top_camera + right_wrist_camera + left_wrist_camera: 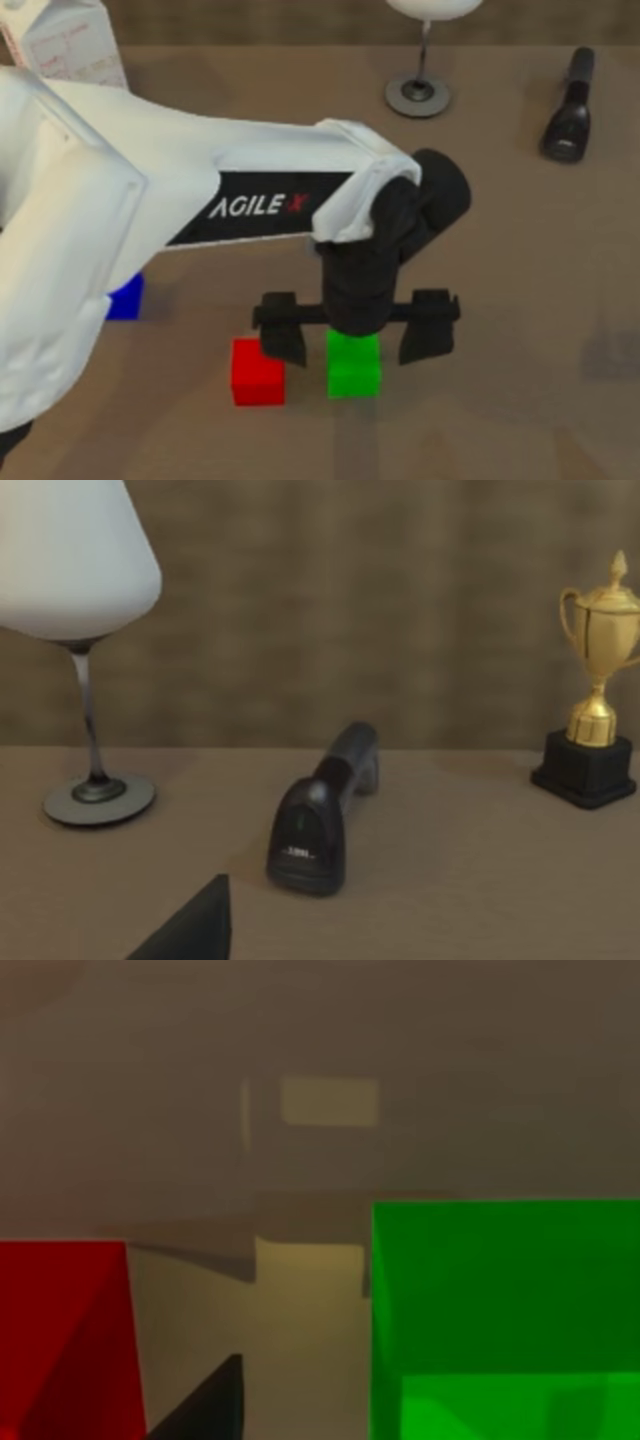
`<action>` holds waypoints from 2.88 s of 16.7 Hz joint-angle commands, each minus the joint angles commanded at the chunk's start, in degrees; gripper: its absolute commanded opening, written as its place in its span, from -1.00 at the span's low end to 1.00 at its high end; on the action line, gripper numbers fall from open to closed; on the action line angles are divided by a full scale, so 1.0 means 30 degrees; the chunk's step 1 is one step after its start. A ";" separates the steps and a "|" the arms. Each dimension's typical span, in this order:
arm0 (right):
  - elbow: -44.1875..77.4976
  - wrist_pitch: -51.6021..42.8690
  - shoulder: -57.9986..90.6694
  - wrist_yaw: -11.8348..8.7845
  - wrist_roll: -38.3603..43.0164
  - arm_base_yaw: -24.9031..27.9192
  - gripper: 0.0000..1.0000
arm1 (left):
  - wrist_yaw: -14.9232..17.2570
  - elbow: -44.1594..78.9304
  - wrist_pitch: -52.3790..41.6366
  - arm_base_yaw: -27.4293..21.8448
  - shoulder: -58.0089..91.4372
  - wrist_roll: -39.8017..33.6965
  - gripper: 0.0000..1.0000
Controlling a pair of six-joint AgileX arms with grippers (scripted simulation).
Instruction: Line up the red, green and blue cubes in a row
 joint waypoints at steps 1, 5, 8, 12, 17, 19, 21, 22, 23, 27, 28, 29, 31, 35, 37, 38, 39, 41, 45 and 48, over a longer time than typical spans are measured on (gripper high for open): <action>0.0000 0.0000 0.0000 0.0000 0.0000 0.0000 1.00 | 0.0000 0.0004 -0.0004 0.0029 -0.0012 0.0001 1.00; 0.0000 0.0000 0.0000 0.0000 0.0000 0.0000 1.00 | -0.0013 0.1042 -0.1444 0.0160 -0.0395 -0.0102 1.00; 0.0000 0.0000 0.0000 0.0000 0.0000 0.0000 1.00 | -0.0014 0.2454 -0.3699 0.0293 -0.1067 -0.0106 1.00; 0.0000 0.0000 0.0000 0.0000 0.0000 0.0000 1.00 | -0.0013 0.3170 -0.4659 0.0368 -0.1501 -0.0063 1.00; 0.0000 0.0000 0.0000 0.0000 0.0000 0.0000 1.00 | -0.0020 0.2860 -0.4476 0.0955 -0.1584 0.0631 1.00; 0.0000 0.0000 0.0000 0.0000 0.0000 0.0000 1.00 | -0.0016 0.2311 -0.4245 0.2367 -0.1872 0.2010 1.00; 0.0000 0.0000 0.0000 0.0000 0.0000 0.0000 1.00 | -0.0001 0.1520 -0.3937 0.4497 -0.2275 0.4153 1.00; 0.0000 0.0000 0.0000 0.0000 0.0000 0.0000 1.00 | 0.0007 0.1062 -0.3764 0.5741 -0.2506 0.5436 1.00; 0.0000 0.0000 0.0000 0.0000 0.0000 0.0000 1.00 | 0.0015 0.0582 -0.3583 0.7037 -0.2749 0.6782 1.00; 0.0000 0.0000 0.0000 0.0000 0.0000 0.0000 1.00 | 0.0037 -0.1165 -0.2840 1.1428 -0.3743 1.1260 1.00; 0.0000 0.0000 0.0000 0.0000 0.0000 0.0000 1.00 | 0.0044 -0.1474 -0.2680 1.2086 -0.3956 1.1923 1.00; 0.0000 0.0000 0.0000 0.0000 0.0000 0.0000 1.00 | 0.0051 -0.1705 -0.2552 1.2547 -0.4127 1.2387 1.00; 0.0000 0.0000 0.0000 0.0000 0.0000 0.0000 1.00 | 0.0058 -0.1872 -0.2451 1.2866 -0.4261 1.2707 1.00; 0.0000 0.0000 0.0000 0.0000 0.0000 0.0000 1.00 | 0.0040 -0.1849 -0.2440 1.2803 -0.4154 1.2685 1.00; 0.0000 0.0000 0.0000 0.0000 0.0000 0.0000 1.00 | 0.0053 -0.2212 -0.1763 1.2826 -0.3882 1.2685 1.00; 0.0000 0.0000 0.0000 0.0000 0.0000 0.0000 1.00 | 0.0060 -0.2524 -0.1198 1.2838 -0.3644 1.2691 1.00; 0.0000 0.0000 0.0000 0.0000 0.0000 0.0000 1.00 | 0.0065 -0.2894 -0.0530 1.2850 -0.3360 1.2701 1.00; 0.0000 0.0000 0.0000 0.0000 0.0000 0.0000 1.00 | 0.0068 -0.3731 0.0984 1.2868 -0.2699 1.2730 1.00; 0.0000 0.0000 0.0000 0.0000 0.0000 0.0000 1.00 | 0.0076 -0.5093 0.3458 1.2896 -0.1592 1.2776 1.00; 0.0000 0.0000 0.0000 0.0000 0.0000 0.0000 1.00 | 0.0077 -0.5235 0.3697 1.2899 -0.1476 1.2781 1.00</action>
